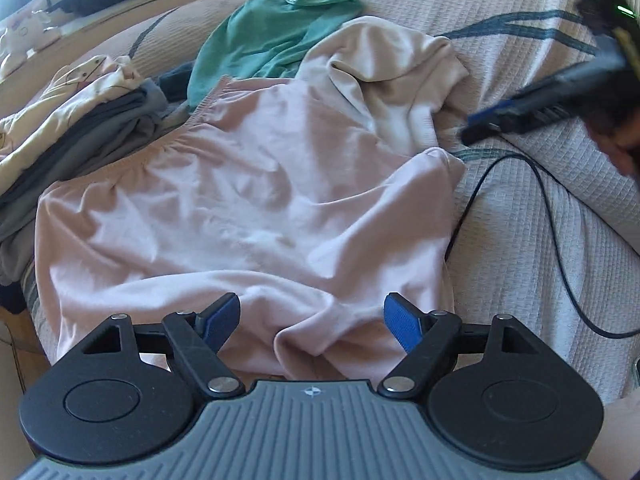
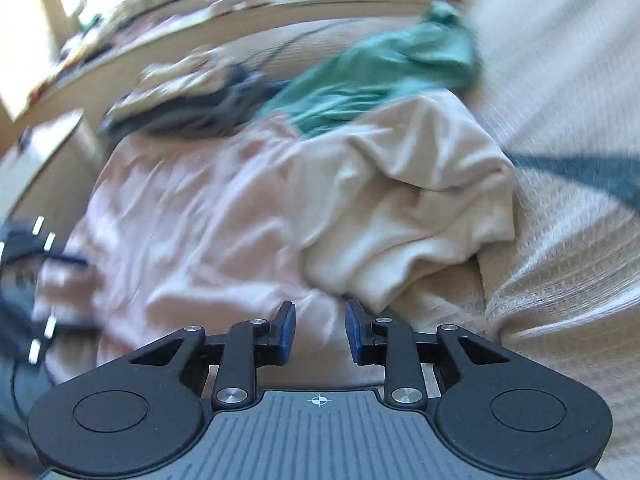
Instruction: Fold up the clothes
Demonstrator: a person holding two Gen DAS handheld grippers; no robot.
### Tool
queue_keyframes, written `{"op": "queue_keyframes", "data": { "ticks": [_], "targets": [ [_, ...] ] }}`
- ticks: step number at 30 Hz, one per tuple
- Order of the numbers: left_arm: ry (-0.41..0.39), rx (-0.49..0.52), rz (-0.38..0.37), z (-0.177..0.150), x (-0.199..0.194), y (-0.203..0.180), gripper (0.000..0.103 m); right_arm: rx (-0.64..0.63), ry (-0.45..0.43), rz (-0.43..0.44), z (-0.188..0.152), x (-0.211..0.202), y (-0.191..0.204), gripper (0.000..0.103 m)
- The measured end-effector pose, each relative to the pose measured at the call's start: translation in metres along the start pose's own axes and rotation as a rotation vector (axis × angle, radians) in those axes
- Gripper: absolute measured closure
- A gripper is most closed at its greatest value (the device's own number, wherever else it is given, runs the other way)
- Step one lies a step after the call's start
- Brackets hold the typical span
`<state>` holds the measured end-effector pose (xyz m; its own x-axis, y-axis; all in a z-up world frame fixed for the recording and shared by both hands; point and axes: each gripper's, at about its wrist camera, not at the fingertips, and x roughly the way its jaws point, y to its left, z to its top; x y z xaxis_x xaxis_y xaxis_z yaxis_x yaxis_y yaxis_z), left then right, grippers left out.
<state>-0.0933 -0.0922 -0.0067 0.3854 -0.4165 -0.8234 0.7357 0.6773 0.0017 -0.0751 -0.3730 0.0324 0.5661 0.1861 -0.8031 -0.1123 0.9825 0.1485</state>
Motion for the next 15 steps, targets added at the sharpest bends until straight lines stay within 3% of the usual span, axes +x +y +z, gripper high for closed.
{"op": "queue_keyframes", "data": {
  "ticks": [6,9,15],
  "targets": [
    [0.014,-0.065,0.033,0.002,0.006,0.014,0.025,0.143,0.101,0.101,0.003,0.053,-0.018,0.077],
    [0.028,-0.095,0.061,0.003,0.011,0.024,0.025,0.151,0.133,0.078,-0.005,0.057,-0.013,0.099],
    [0.065,-0.161,0.097,0.001,0.025,0.046,0.023,0.163,0.042,-0.049,-0.013,-0.003,-0.026,0.1]
  ]
}}
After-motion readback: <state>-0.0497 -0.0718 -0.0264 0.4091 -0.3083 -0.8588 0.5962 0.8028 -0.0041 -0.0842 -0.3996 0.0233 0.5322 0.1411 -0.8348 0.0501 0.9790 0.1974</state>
